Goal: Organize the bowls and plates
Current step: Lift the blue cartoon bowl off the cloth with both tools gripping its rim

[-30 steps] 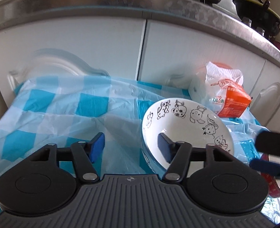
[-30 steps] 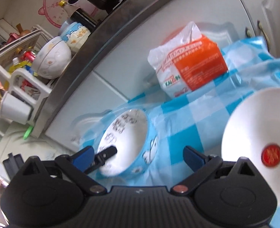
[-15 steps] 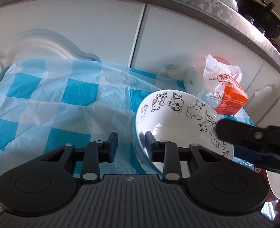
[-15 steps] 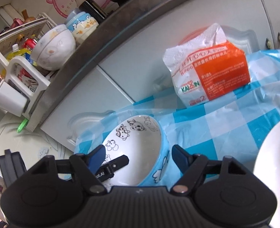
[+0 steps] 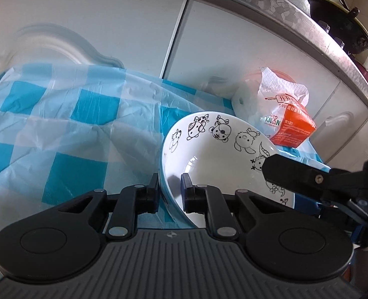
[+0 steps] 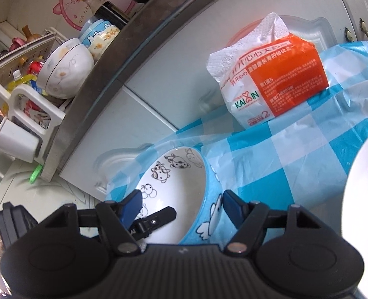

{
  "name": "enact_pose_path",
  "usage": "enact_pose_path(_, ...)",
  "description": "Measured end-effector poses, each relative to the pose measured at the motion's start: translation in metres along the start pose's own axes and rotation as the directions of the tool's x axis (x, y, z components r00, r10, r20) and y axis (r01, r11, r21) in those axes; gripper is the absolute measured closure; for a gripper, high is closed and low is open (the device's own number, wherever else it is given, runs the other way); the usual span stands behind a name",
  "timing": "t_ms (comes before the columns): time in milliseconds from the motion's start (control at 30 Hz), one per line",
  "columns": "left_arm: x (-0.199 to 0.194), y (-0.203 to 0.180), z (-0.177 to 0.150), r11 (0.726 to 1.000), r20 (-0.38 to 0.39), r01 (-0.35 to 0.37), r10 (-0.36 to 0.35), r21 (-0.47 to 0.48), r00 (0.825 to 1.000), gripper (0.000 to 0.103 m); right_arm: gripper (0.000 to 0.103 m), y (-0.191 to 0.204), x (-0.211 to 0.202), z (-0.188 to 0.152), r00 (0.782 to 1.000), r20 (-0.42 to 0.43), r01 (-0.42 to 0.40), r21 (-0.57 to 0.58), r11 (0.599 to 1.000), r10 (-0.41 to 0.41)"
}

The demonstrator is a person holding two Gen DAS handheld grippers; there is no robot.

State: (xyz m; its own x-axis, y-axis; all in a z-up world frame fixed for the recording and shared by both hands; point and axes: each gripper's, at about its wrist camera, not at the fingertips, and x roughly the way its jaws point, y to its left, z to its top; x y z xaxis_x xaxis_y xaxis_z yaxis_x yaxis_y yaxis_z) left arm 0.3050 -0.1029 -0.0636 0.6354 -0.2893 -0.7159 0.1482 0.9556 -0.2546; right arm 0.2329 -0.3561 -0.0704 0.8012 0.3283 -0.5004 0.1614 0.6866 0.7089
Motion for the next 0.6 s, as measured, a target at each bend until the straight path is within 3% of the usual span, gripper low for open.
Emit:
enact_pose_path(267,-0.022,0.0,-0.008,1.0,0.0,0.013,-0.013,0.002,1.0,0.089,0.03,0.006,-0.016,-0.01,1.0,0.006,-0.012,0.007,1.0,0.012)
enact_pose_path(600,-0.076,-0.009,-0.024,0.999,0.029,0.046,-0.047,0.025,0.998,0.089,0.03,0.016,-0.056,-0.03,0.999,0.021,-0.043,0.04,0.998,0.042)
